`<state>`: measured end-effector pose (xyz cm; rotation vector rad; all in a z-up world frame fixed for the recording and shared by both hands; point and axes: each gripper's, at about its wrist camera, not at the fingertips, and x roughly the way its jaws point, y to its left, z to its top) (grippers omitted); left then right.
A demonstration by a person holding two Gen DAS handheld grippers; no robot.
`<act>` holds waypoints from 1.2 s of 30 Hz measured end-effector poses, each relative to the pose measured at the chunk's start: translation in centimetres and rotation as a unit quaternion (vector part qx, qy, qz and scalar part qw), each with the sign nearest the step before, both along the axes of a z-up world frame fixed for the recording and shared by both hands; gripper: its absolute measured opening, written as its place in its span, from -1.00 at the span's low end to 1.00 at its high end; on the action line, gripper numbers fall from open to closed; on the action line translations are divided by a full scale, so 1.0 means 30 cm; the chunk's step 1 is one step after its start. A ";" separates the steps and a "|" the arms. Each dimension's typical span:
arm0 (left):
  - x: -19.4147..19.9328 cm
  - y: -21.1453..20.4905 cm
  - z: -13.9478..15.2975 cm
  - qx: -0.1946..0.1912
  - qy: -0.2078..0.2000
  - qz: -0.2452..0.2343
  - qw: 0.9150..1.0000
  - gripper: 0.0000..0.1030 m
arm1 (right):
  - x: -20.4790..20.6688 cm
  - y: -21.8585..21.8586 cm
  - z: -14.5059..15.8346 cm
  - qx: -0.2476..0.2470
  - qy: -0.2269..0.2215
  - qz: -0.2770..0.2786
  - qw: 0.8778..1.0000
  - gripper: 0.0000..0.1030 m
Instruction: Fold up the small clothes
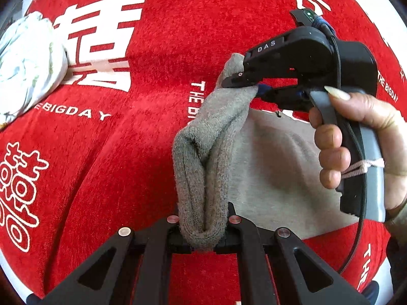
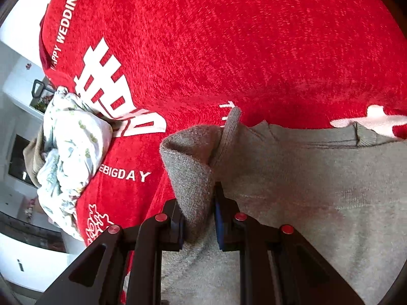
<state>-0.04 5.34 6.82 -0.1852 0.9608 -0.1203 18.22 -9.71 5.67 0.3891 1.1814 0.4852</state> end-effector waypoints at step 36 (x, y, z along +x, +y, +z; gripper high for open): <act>-0.036 -0.494 0.212 0.131 -0.007 -0.117 0.984 -0.83 | 0.014 -0.250 0.271 -0.064 -0.017 0.073 0.995 -0.61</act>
